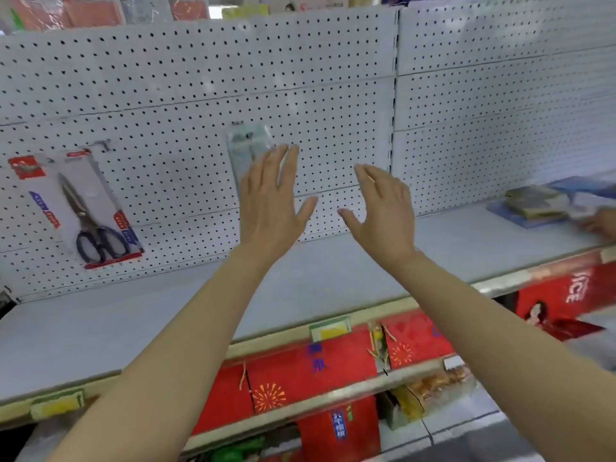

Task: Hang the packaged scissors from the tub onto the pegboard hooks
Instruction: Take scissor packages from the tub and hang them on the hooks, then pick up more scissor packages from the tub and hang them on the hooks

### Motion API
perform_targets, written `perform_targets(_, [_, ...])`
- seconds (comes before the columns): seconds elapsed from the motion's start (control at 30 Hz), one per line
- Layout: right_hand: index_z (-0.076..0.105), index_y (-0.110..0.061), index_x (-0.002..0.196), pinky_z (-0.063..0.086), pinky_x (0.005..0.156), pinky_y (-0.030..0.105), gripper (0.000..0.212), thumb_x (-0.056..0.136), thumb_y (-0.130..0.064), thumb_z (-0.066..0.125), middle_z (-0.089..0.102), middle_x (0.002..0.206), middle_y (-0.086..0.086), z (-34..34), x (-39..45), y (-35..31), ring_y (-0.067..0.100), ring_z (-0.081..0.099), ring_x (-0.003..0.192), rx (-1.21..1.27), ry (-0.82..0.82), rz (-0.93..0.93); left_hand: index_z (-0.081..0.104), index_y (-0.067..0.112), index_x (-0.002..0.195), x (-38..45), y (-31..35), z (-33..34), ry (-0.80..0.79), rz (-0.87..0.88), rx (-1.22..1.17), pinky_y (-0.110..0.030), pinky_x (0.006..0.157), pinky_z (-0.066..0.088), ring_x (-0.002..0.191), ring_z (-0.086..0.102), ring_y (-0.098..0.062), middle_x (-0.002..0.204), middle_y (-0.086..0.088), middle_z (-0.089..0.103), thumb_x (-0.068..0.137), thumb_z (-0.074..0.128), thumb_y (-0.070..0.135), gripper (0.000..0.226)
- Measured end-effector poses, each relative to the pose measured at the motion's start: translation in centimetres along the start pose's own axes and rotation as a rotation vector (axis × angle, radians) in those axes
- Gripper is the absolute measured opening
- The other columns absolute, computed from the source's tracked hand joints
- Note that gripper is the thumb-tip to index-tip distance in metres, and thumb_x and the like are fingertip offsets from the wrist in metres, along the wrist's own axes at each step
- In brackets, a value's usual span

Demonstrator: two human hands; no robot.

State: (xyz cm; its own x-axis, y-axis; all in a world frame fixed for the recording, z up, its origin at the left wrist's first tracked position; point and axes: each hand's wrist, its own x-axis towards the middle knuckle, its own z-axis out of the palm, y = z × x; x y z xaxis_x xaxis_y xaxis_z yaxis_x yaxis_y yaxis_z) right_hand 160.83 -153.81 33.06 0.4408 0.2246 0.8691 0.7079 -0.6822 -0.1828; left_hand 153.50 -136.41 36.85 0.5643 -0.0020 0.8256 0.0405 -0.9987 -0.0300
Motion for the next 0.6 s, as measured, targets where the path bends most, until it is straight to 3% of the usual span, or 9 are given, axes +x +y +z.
perform_targets(0.3, [0.052,-0.003,0.133,0.039,0.093,0.046,0.064,0.08,-0.038,0.061,0.057,0.129,0.014,-10.3,-13.2,11.2,0.035,0.054,0.115,-0.262,-0.104,0.099,0.034,0.009,0.148,-9.7,17.5,5.1,-0.214,0.083,-0.197,-0.046,0.113,0.026,0.135,0.036,-0.034,0.148,-0.012,0.04,0.086,0.056,0.039,0.072])
perform_targets(0.6, [0.051,-0.003,0.134,0.039,0.094,0.046,0.066,0.079,-0.032,0.072,0.058,0.125,0.015,-16.0,-38.4,21.2,0.037,0.054,0.11,-0.416,-0.483,0.45,0.043,0.005,0.142,-28.7,34.4,13.5,-0.57,0.163,-0.38,-0.043,0.108,0.035,0.128,0.044,-0.032,0.14,-0.014,0.048,0.078,0.069,0.029,0.074])
